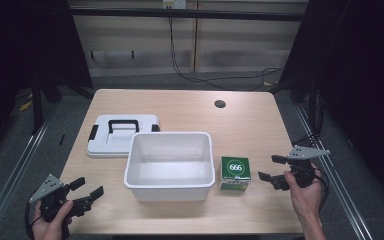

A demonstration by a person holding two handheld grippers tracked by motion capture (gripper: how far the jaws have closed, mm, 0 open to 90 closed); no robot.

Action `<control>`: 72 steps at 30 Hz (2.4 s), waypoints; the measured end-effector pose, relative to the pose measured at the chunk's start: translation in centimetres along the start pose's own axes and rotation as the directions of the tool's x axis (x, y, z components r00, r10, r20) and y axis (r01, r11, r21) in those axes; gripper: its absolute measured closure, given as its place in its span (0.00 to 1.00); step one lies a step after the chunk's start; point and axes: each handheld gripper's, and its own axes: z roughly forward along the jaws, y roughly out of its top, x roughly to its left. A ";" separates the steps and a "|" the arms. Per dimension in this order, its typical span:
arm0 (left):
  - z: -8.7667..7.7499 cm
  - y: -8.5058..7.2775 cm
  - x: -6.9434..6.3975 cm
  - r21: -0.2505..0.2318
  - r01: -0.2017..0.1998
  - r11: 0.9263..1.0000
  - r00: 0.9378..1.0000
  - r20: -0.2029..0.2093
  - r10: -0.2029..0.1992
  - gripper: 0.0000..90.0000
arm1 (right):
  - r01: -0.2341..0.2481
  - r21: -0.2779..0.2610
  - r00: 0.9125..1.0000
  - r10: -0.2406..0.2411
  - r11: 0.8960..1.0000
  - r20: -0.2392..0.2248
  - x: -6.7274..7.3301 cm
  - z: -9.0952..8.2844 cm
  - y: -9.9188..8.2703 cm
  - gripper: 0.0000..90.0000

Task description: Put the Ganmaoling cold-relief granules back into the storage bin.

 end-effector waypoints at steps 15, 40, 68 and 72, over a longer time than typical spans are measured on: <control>0.0 0.0 0.0 0.002 0.003 1.000 1.000 0.005 -0.003 0.18 | 0.035 -0.013 0.998 -0.036 0.999 -0.046 0.7 -0.4 0.6 0.24; 0.1 0.0 -0.1 0.005 -0.009 1.000 1.000 0.010 0.009 0.18 | 0.215 0.077 0.970 -0.204 0.973 -0.134 3.5 -0.5 6.3 0.20; 0.0 -0.1 -0.1 0.007 -0.009 1.000 1.000 0.013 0.009 0.18 | 0.440 0.354 0.895 -0.370 0.825 -0.249 4.6 5.3 12.4 0.15; 0.0 0.0 -0.1 0.004 -0.005 1.000 1.000 0.012 0.005 0.18 | 0.474 0.376 0.877 -0.388 0.796 -0.283 4.4 6.1 13.1 0.15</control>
